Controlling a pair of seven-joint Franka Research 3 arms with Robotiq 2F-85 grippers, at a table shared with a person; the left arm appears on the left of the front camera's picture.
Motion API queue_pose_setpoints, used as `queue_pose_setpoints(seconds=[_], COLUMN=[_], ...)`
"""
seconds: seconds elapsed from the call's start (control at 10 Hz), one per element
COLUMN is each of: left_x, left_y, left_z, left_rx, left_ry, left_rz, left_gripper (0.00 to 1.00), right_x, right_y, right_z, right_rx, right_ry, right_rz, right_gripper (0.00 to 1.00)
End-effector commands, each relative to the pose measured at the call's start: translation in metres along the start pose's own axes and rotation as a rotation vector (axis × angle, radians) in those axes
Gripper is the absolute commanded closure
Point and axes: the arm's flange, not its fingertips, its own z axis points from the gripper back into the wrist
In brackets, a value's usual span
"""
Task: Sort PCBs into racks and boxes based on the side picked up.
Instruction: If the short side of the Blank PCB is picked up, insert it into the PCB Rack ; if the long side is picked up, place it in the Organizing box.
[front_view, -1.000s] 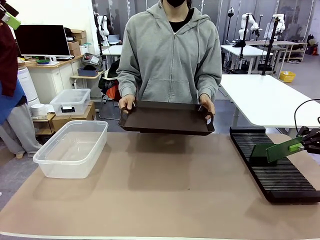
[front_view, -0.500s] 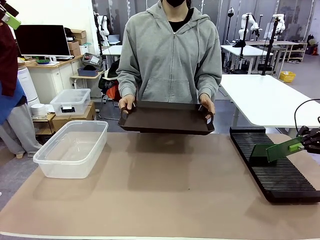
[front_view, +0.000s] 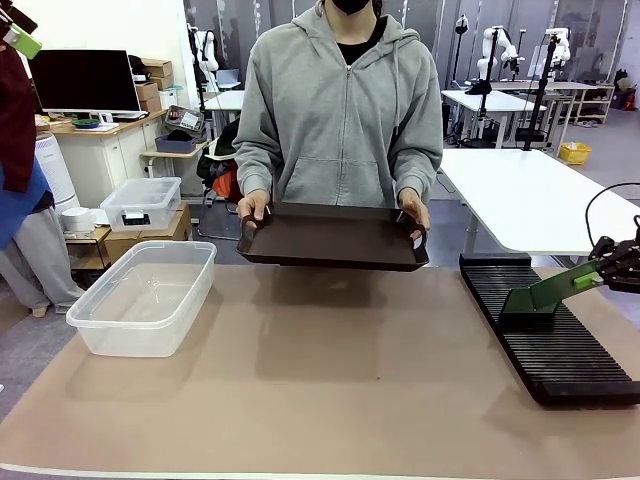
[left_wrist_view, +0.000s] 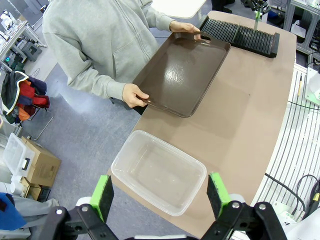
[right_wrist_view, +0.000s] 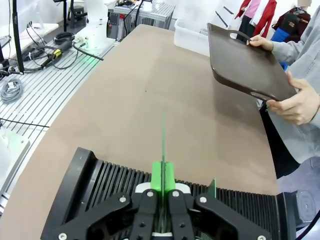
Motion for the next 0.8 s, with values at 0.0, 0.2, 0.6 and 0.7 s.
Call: queue_pose_setpoints(seconds=[0.0,0.2,0.6,0.7], left_x=[-0.001,-0.001,-0.001,-0.001], left_y=[-0.001,-0.001,-0.001,-0.001], left_z=[-0.001,-0.001,-0.001,-0.001], left_rx=[0.001,0.001,0.001,0.001], left_ry=[0.003,0.003,0.003,0.003], left_rz=[0.000,0.000,0.000,0.000], left_gripper=[0.00,0.00,0.00,0.00], right_x=[-0.033,-0.039,0.002,0.002], right_y=[0.032,0.030,0.000,0.000], right_z=[-0.012,-0.016,-0.007,-0.007], right_rx=[0.018,0.041,0.039,0.039], right_ry=[0.027,0.073,0.030,0.030], right_rz=[0.074,0.045,0.006,0.006], right_gripper=[0.98,0.98,0.98,0.98])
